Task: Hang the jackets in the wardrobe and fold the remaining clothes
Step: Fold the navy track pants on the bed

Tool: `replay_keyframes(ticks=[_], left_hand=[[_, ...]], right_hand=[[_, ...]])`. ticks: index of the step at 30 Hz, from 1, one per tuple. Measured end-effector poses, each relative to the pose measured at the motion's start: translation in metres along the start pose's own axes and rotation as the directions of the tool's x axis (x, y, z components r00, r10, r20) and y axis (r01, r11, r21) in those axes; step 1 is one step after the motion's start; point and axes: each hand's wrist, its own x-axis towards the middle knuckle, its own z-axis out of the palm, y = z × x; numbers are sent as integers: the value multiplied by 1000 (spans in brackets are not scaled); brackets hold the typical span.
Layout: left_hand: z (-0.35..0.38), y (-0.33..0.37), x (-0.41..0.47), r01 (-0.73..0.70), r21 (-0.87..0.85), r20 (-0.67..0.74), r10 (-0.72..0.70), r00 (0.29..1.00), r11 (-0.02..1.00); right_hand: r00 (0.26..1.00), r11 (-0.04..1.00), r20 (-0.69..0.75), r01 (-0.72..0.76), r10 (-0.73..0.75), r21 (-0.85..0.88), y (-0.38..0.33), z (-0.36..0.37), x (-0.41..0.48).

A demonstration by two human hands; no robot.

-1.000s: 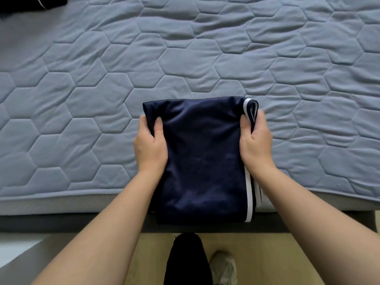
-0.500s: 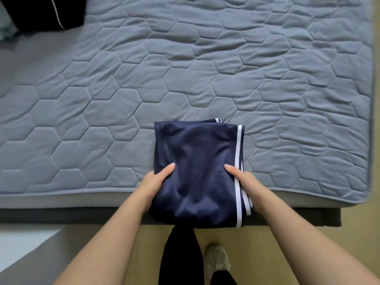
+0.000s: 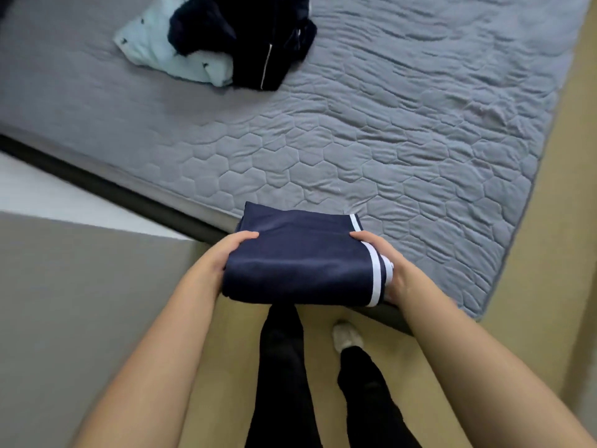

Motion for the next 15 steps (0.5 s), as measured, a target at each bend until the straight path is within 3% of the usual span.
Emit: replay_keyframes(ticks=[5,8,12,15], left_hand=[[-16,-70,-176,-235,-273,-210,181,961,933],[-34,-123,-261,-348,-375,-381,199,903,859],[-58,-215,-366,-524,-571,-550,179,816,632],[-71,-308,-435,-649,-608,-689,102,718,458]], right_hand=[[989,943,128,106,-68,-317,23,46,-107],[969,854,240,168,-52,-492,54,90,-155],[924,646,380,270,35,-714,129,163,-214],[865,452,466,346,185,-822,218,211,-255]])
